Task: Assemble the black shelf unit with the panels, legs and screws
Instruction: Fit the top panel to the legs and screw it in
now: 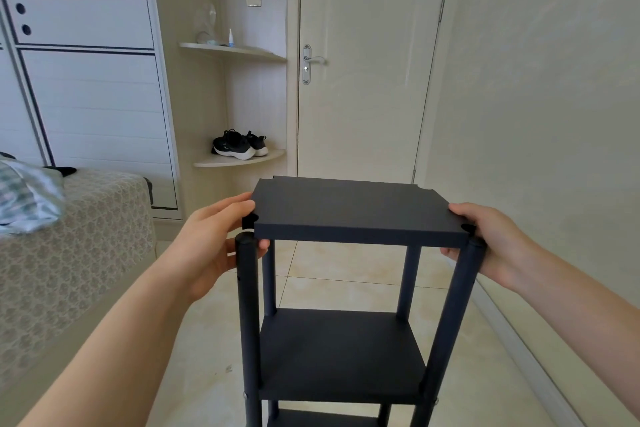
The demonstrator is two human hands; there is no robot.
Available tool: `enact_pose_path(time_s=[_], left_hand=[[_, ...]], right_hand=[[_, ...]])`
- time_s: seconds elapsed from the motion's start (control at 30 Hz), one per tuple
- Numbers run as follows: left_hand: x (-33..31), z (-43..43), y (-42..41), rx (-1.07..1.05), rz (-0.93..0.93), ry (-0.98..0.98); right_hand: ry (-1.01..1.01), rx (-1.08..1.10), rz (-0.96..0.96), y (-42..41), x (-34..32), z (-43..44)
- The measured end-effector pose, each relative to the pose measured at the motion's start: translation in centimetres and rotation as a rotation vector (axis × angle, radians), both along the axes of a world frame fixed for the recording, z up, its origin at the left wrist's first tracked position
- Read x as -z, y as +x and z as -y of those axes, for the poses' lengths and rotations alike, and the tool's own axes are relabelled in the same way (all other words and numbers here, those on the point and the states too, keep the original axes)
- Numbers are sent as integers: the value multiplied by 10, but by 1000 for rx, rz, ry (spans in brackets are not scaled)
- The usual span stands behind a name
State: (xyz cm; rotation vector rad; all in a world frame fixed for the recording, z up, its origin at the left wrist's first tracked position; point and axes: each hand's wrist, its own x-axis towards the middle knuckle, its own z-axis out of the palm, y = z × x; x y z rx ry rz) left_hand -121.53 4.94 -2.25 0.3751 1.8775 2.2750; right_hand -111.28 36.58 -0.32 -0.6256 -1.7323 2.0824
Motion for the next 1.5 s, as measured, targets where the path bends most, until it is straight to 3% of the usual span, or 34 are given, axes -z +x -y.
enact_pose_path(time_s=[0.47,0.83,1.5], left_hand=[[0,-1,0,-26,22,-86],[-4,-4,-20,-22,170,-108],[-10,-27,-57,-55,252,-106]], right_hand=[[83,-13,48,1,2,-2],[-85,-124,68,0,1,-7],[97,-21,86,-9,-6,-7]])
